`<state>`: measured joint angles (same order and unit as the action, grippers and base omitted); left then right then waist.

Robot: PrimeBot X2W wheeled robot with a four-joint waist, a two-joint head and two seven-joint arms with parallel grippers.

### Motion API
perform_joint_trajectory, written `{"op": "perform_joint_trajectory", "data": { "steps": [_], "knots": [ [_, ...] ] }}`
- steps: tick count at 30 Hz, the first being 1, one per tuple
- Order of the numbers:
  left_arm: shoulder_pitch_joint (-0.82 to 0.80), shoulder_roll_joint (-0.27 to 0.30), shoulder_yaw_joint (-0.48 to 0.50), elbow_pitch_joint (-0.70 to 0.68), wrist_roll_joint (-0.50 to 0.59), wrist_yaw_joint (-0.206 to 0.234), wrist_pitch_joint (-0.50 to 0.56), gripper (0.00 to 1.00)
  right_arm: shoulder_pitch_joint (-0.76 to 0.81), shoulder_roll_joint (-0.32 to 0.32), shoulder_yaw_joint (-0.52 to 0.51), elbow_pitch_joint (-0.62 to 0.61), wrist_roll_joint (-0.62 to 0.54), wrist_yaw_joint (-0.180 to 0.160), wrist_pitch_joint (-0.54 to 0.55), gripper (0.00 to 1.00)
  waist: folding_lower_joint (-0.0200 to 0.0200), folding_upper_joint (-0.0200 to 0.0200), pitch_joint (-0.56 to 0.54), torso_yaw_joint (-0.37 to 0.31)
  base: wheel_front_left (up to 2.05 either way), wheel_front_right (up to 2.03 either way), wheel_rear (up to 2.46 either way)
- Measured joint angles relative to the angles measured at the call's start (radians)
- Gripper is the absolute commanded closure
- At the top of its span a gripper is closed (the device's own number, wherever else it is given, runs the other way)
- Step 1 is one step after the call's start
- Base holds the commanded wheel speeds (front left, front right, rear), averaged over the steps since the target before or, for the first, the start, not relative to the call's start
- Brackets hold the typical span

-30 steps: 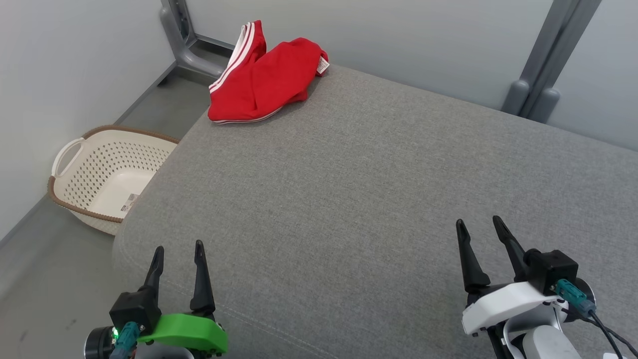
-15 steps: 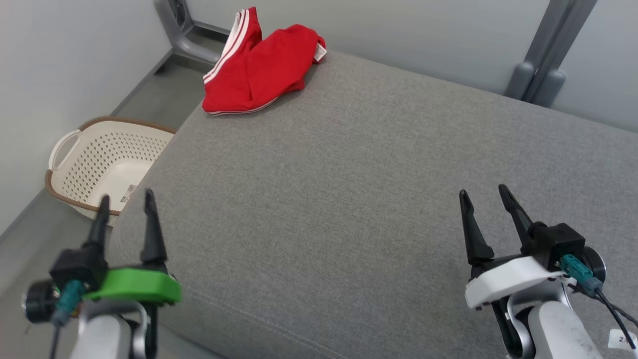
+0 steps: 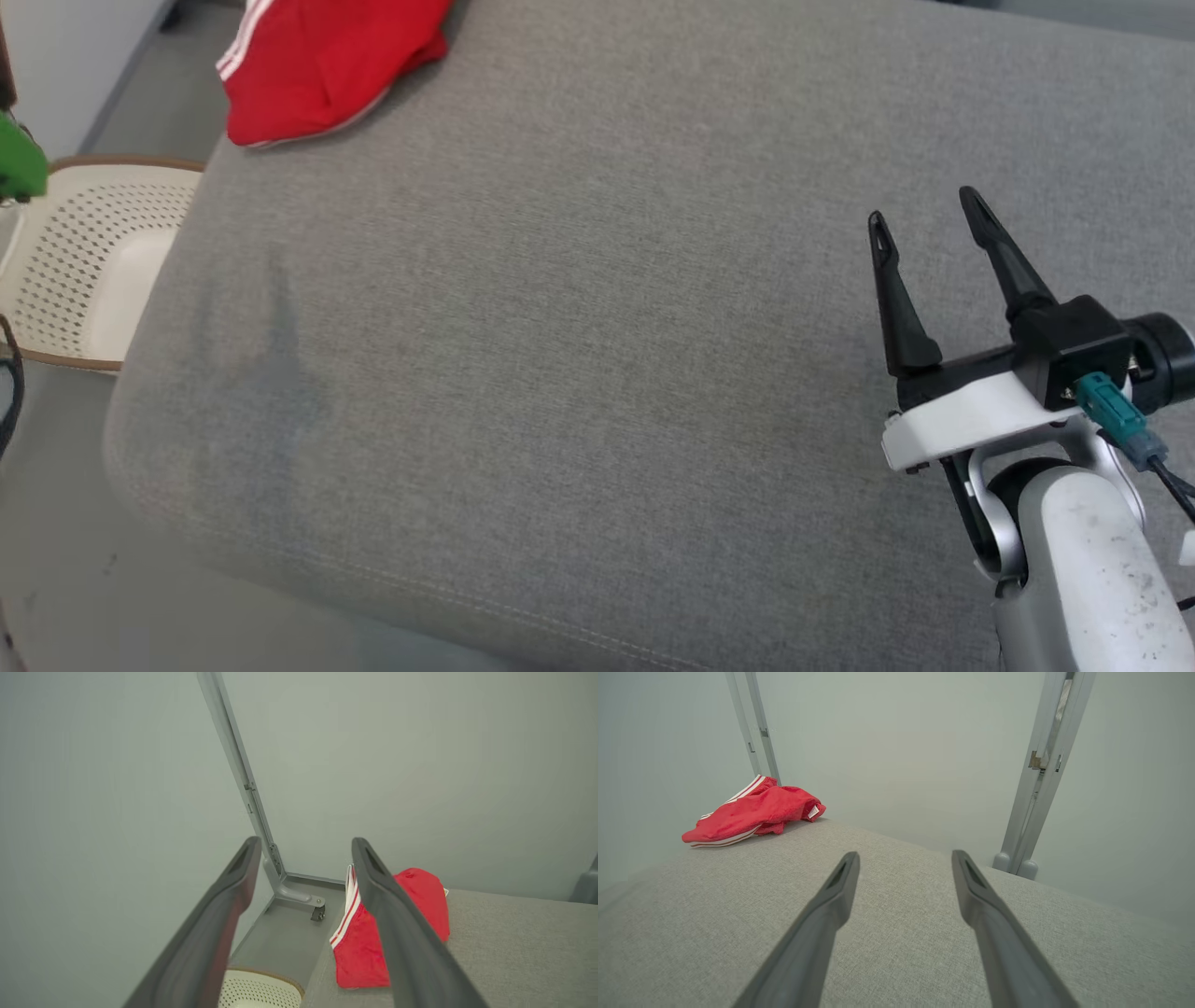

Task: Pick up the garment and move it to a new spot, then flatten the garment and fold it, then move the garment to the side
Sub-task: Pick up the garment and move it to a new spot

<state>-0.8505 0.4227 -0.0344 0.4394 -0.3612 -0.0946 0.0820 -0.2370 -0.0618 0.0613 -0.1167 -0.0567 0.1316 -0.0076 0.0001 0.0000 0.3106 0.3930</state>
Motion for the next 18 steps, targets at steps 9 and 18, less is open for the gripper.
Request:
{"op": "perform_joint_trajectory", "data": {
  "steps": [9,18],
  "knots": [
    [-0.203,0.009,-0.084,0.226,-0.116,-0.03,0.243,0.0,-0.025,-0.04,-0.006,-0.163,-0.02,0.0,0.056,0.0,0.0001,0.0,0.187,-0.093,0.0,0.0,0.0],
    [-0.234,-0.005,-0.131,0.386,-0.166,-0.034,0.195,0.0,-0.025,-0.055,-0.024,-0.284,-0.029,0.0,0.085,0.0,0.0001,0.0,0.347,-0.158,0.0,0.0,0.0]
  ]
}}
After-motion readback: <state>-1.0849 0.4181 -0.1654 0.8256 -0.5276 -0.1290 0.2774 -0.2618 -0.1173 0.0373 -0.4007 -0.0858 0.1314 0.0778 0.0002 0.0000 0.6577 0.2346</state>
